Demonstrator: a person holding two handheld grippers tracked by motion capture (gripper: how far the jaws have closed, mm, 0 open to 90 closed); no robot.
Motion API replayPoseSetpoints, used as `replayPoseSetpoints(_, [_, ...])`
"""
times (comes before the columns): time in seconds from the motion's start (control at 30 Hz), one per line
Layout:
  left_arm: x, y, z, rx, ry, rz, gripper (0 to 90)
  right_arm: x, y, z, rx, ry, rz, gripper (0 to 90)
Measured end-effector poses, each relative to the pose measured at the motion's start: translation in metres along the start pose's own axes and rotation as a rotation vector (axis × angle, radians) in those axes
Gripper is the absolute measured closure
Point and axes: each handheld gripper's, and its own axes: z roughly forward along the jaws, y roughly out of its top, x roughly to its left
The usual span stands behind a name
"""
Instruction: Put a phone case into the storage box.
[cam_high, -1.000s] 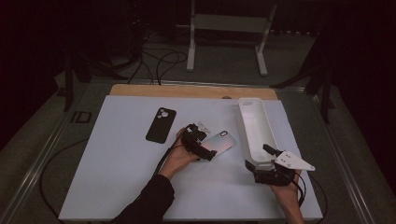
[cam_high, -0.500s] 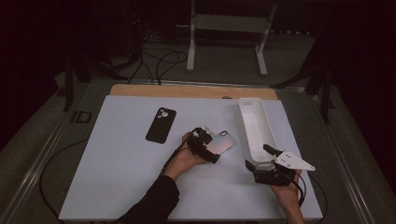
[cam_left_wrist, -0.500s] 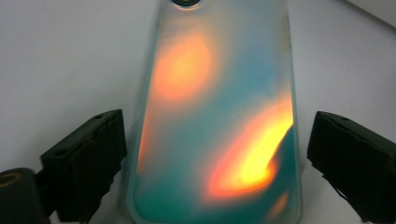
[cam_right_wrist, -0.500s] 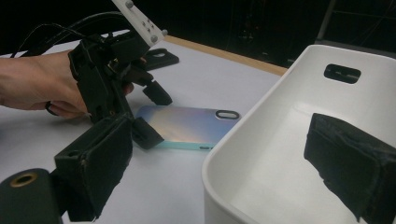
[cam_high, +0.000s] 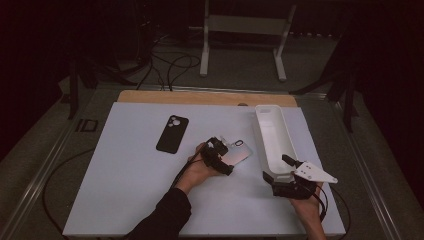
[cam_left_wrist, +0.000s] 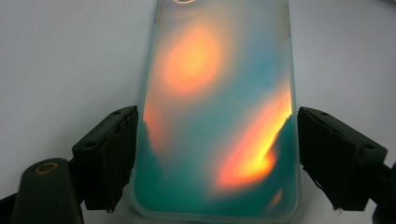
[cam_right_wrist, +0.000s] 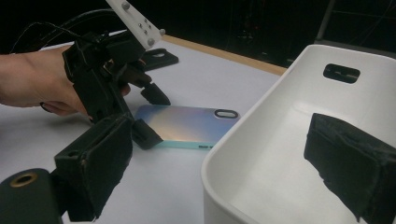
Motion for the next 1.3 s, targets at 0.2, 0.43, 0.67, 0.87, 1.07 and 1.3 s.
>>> replayPoseSetpoints(0.2, [0.001, -0.005, -0.005, -0.001, 0.005, 0.004, 17.2, -0.001, 0.000, -0.001, -0.001, -0.001, 0.002, 7.8])
replayPoseSetpoints(0.43, [0.012, -0.014, -0.028, -0.064, 0.029, -0.042, 17.3, 0.000, 0.000, 0.001, 0.002, 0.002, 0.004, 7.8])
replayPoseSetpoints(0.67, [0.017, -0.018, -0.053, -0.126, 0.049, -0.054, 17.3, 0.000, 0.000, 0.001, 0.005, 0.004, 0.011, 7.8])
replayPoseSetpoints(0.87, [0.018, -0.025, -0.075, -0.186, 0.067, -0.061, 17.3, -0.002, 0.001, 0.001, 0.001, 0.017, 0.040, 7.7])
replayPoseSetpoints(1.07, [0.016, -0.036, -0.098, -0.234, 0.086, -0.048, 17.2, -0.006, 0.010, -0.001, -0.015, 0.031, 0.063, 7.7])
replayPoseSetpoints(1.3, [0.013, -0.049, -0.123, -0.277, 0.116, -0.028, 17.2, -0.003, 0.027, 0.005, -0.020, 0.072, 0.056, 7.7])
